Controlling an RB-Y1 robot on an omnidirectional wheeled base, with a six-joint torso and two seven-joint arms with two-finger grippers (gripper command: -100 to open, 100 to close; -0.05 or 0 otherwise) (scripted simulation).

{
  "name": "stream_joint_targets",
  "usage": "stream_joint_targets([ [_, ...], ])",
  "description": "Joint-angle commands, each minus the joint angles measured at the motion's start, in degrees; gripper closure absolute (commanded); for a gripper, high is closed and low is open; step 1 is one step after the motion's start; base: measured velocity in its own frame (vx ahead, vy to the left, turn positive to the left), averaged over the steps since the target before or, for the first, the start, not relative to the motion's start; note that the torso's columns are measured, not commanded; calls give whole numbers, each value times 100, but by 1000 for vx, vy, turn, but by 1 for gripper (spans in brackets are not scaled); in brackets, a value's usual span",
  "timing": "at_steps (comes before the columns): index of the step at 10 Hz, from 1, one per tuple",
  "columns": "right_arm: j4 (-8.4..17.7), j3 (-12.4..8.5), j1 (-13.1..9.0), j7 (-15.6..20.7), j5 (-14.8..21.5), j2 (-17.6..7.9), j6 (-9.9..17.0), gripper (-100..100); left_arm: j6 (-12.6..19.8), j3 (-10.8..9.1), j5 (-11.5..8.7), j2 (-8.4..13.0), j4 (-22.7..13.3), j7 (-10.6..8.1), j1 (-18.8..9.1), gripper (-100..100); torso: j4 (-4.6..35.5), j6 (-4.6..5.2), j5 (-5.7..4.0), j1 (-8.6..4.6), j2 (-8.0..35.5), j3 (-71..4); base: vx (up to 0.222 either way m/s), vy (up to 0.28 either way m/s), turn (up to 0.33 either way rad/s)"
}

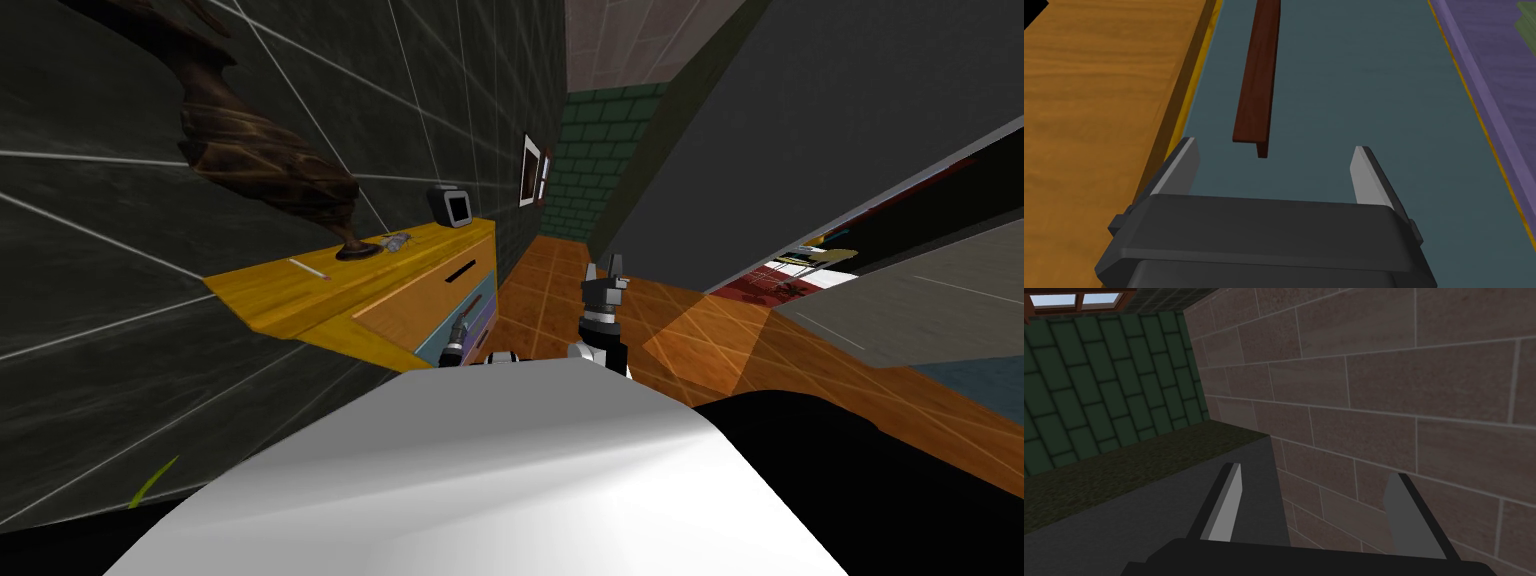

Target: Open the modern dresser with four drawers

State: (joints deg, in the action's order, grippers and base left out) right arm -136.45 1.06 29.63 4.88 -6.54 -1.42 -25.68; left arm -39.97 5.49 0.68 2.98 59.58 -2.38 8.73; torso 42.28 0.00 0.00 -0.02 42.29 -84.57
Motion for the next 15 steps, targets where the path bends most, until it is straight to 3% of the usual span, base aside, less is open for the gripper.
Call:
stream_joint_targets([
  [1, 0, 0, 0, 0, 0, 0, 0, 0, 158, -28, -16, -13, 42, -6, -122, -100, 3, -1, -2, -3, 10, 6, 41, -9, 38],
  [2, 0, 0, 0, 0, 0, 1, 0, 0, 78, -10, -9, 6, 53, -16, -47, -100, 2, -1, -2, -7, 3, 3, 7, -16, 24],
  [3, 0, 0, -1, 0, 0, 1, 0, 0, 106, -12, -11, 8, 63, -20, -53, 100, 2, 1, -1, -3, 8, 5, 0, 0, 0],
  [10, 0, 1, -1, 0, 0, 1, 0, 0, 252, 35, 31, -148, 169, 88, -88, 100, -11, -3, 8, 38, -31, -16, -78, -131, 13],
  [12, 0, 2, -2, 0, 0, 2, 0, 0, 274, 45, 43, -184, 158, 118, -76, 100, -24, 7, 8, -12, -17, -5, -88, -173, 17],
  [13, 0, 2, -2, 0, 0, 2, 0, 0, 524, 16, 31, -172, 333, 94, -264, -100, -24, 7, 8, 1, -29, -12, -84, -65, 40],
  [15, 0, 0, -1, 0, 0, 0, 0, 0, 672, 9, 30, -174, 409, 91, -337, -100, -10, -2, 16, 54, -24, -12, -64, 18, 18],
])
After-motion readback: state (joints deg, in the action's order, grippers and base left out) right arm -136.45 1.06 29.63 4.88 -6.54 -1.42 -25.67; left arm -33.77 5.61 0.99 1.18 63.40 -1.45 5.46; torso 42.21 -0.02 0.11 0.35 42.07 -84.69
